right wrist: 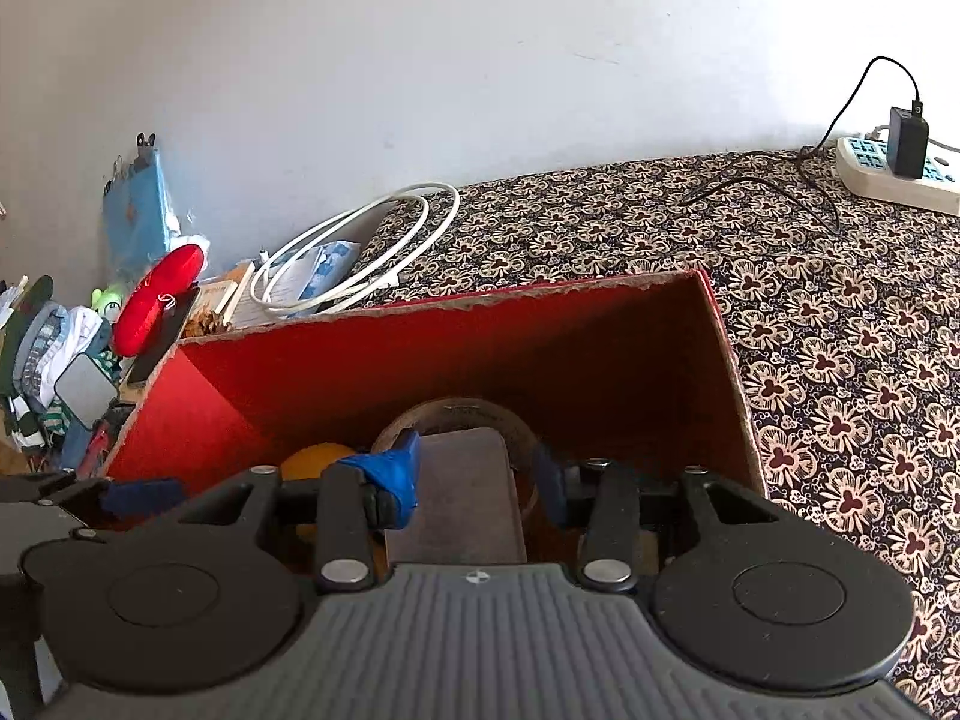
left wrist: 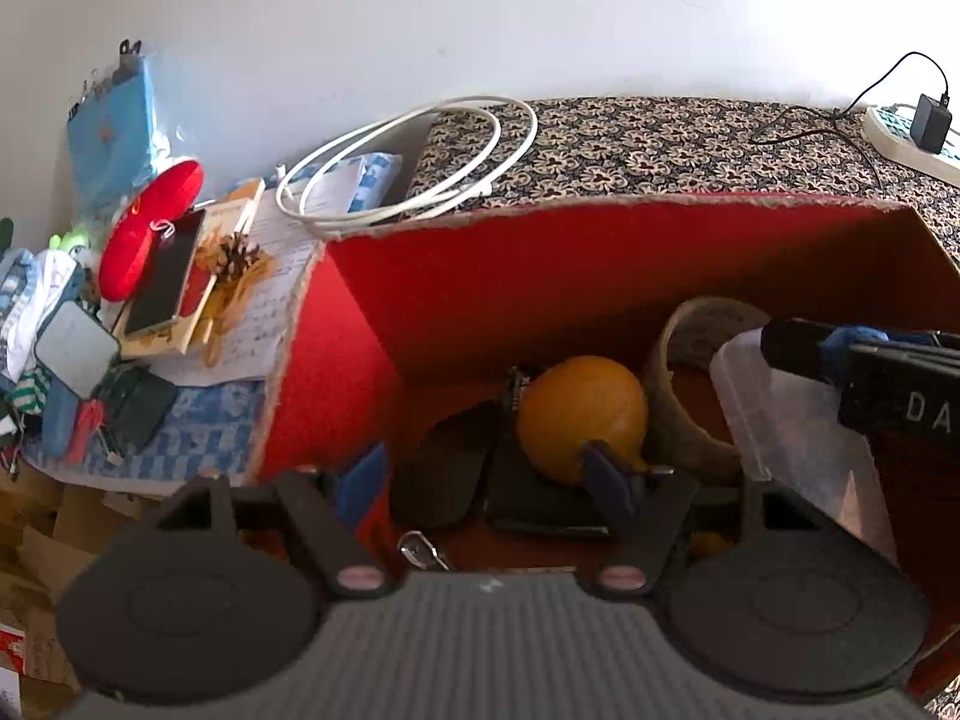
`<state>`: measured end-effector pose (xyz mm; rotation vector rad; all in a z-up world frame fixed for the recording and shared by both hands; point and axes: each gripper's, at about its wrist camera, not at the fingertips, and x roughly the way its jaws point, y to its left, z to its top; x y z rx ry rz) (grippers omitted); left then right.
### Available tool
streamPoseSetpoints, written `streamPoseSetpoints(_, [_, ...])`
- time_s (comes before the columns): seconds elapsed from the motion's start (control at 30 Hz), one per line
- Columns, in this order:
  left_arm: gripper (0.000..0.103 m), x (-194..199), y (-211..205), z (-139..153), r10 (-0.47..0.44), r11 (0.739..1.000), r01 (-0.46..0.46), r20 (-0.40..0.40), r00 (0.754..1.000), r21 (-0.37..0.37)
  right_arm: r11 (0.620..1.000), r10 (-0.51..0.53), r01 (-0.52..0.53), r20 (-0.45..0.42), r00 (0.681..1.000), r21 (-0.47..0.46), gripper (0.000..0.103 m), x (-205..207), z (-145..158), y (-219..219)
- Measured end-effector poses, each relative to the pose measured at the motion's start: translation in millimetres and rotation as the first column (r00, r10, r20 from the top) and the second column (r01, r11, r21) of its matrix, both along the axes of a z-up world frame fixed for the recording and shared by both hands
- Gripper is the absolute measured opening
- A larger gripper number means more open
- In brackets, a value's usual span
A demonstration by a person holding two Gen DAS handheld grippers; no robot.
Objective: Organize rigid objects
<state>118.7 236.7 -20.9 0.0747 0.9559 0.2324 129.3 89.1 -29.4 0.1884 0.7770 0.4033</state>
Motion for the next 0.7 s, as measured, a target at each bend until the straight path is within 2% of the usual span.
streamPoseSetpoints(0.27, [0.069,-2.2,3.0,0.5,-0.004,1.000,0.004,0.010,1.000,-0.025,1.000,0.010,-0.010,-0.005,1.000,0.003,0.026,1.6,-0.6,0.1])
streamPoseSetpoints(0.5, [0.068,-6.9,-3.2,1.6,-0.019,1.000,0.018,0.044,0.999,0.026,1.000,0.013,-0.013,-0.009,1.000,0.002,0.026,1.5,-0.6,0.1])
streamPoseSetpoints(0.7, [0.068,-5.0,2.0,1.4,-0.008,1.000,0.009,0.033,0.999,-0.010,1.000,0.017,-0.017,-0.017,1.000,0.008,0.026,2.3,-1.1,0.1])
